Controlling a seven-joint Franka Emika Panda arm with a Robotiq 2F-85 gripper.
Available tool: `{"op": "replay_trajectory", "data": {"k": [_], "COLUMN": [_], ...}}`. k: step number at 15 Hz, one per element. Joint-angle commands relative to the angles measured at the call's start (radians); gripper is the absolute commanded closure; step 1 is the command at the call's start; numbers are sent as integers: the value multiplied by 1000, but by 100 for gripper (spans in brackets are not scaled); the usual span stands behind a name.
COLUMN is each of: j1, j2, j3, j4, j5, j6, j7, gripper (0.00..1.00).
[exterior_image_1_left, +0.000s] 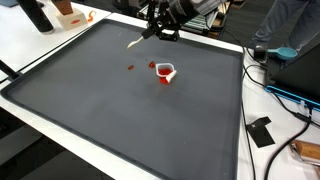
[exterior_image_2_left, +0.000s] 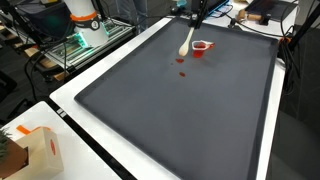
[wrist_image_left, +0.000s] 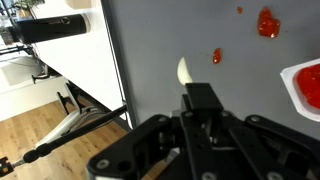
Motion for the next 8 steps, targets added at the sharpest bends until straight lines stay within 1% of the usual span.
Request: {"op": "replay_trajectory", "data": {"k": [1,8], "j1": [29,33], "j2": [70,127], "j3": [-21,-38], "j4": [50,88], "j5": [-21,-1], "j6": [-39,-33], "j7": [36,31], "gripper": [97,97]}}
